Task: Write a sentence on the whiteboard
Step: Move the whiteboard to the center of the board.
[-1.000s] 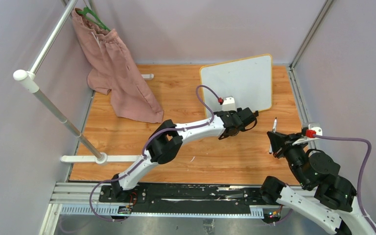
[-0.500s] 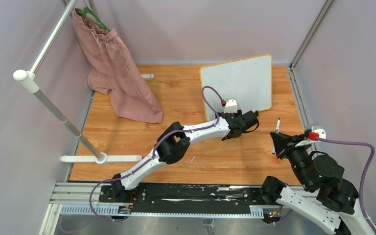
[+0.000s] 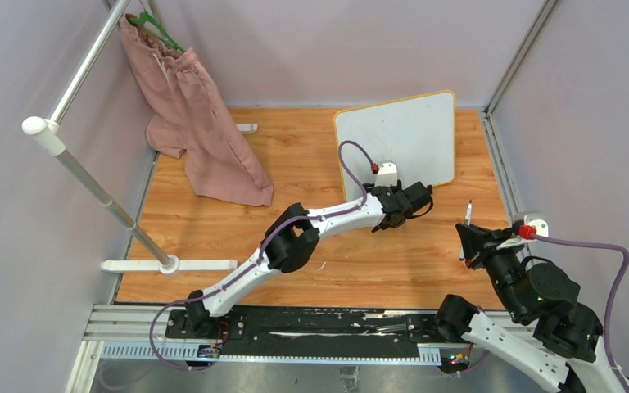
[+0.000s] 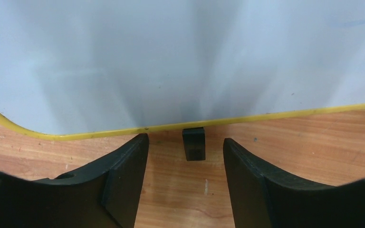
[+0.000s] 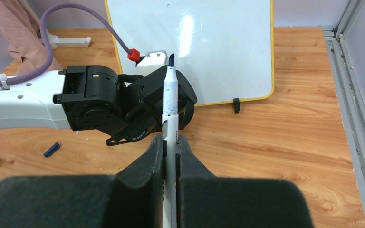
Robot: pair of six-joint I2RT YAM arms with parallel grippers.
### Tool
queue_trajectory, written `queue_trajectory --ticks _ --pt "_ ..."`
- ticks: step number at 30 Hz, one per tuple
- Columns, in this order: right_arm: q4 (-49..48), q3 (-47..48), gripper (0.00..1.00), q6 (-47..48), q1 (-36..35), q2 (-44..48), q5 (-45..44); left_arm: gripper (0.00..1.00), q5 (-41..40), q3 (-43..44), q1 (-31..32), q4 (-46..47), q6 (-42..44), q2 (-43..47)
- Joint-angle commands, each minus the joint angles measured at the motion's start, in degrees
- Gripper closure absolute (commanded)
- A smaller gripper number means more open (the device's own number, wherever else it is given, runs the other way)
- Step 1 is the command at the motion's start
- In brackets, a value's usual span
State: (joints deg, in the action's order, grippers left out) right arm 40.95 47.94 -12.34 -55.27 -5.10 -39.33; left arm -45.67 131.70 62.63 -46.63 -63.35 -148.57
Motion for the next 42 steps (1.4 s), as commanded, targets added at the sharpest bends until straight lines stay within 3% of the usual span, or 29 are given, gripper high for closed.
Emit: queue_trajectory --ticks 1,21,26,33,42 --pt "0.86 0.39 1.0 1.22 0.06 1.05 -1.79 0.38 -4.07 1.19 -0.47 1.43 0.73 -0.93" --pt "1.06 -0.21 1.0 0.98 0.07 0.36 -1.98 0.63 -4.59 -3.5 -1.45 5.53 3.18 1.01" --pt "1.13 -0.61 1.0 0.56 0.07 0.36 -1.8 0.75 -4.77 -6.6 -1.54 5.99 2.33 2.35" --pt "1.24 -0.65 1.0 0.35 0.07 -0.07 -1.63 0.99 -6.02 -14.39 -1.61 7.86 1.18 6.54" --pt "0.2 -2.09 1.0 -0.43 0.07 -2.02 -0.86 1.0 -6.62 -33.28 -3.28 11.29 -2.91 16.74"
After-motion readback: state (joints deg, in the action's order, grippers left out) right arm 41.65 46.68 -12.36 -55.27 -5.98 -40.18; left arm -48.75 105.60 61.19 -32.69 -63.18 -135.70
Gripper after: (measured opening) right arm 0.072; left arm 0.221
